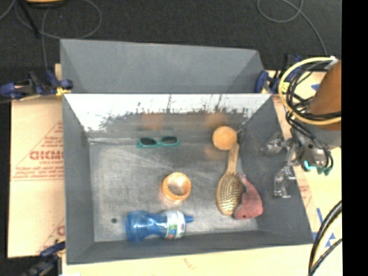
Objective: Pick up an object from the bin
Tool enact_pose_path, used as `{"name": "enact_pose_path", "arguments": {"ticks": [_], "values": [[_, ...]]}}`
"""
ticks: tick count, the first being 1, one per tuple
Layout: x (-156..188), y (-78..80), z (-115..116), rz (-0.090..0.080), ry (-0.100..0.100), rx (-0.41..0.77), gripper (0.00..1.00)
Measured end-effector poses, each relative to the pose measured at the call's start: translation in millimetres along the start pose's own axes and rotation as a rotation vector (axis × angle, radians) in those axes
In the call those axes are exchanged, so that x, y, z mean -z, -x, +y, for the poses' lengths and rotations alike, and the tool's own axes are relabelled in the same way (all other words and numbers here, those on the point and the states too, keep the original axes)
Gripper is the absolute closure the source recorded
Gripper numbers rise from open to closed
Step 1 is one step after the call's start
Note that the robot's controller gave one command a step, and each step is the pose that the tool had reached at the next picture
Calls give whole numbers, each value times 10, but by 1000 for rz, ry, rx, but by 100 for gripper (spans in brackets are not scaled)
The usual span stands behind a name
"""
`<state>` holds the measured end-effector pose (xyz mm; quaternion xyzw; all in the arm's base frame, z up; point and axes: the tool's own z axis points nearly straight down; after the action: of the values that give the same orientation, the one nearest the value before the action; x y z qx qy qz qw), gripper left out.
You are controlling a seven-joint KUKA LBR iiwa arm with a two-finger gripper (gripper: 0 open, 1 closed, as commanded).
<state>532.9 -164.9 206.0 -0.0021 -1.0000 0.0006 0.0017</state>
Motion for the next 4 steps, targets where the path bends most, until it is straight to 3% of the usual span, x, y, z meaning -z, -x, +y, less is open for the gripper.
{"name": "enact_pose_path", "arguments": {"ticks": [1,2,3,4], "values": [[41,18,6,-8,-2,3,0],[-243,58,37,-11,-3,111,0],[-1243,21,71,-8,1,409,100],[-1243,21,71,-8,1,410,100]]}}
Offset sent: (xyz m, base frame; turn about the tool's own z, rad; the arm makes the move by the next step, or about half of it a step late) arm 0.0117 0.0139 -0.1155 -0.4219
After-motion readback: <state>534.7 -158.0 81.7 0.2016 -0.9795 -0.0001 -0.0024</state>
